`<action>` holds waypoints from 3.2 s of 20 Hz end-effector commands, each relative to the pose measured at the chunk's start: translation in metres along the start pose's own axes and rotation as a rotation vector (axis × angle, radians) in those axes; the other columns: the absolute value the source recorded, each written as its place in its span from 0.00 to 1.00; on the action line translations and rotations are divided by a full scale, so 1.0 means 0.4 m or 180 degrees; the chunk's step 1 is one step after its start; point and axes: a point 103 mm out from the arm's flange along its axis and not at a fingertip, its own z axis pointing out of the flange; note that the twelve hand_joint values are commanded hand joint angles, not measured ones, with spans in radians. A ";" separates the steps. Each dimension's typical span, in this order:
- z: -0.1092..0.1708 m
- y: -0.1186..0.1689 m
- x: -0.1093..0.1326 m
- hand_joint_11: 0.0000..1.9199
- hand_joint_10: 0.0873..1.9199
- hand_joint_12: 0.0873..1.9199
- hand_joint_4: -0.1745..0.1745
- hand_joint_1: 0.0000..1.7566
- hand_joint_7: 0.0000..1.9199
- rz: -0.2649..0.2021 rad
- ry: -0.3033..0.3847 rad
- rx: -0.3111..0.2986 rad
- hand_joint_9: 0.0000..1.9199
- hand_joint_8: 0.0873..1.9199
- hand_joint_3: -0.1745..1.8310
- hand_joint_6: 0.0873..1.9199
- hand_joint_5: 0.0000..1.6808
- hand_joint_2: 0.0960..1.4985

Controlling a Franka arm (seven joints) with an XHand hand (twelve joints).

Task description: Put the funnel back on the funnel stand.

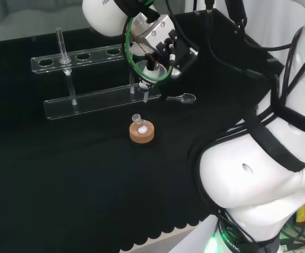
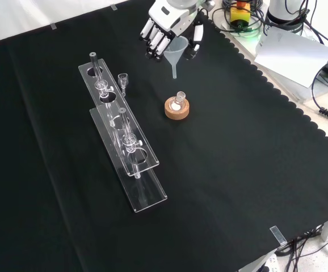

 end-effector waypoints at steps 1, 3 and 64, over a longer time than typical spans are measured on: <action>-0.021 -0.005 -0.032 0.28 0.20 0.65 0.61 0.38 0.26 0.0069 -0.0035 -0.0009 0.47 0.30 0.33 0.43 0.44 0.54; -0.031 -0.005 -0.051 0.28 0.20 0.65 0.61 0.38 0.26 0.0108 -0.0056 -0.0012 0.47 0.30 0.34 0.43 0.44 0.54; -0.116 0.390 -0.352 0.28 0.21 0.65 0.64 0.39 0.25 0.0417 -0.0150 -0.0058 0.46 0.30 0.34 0.44 0.45 0.55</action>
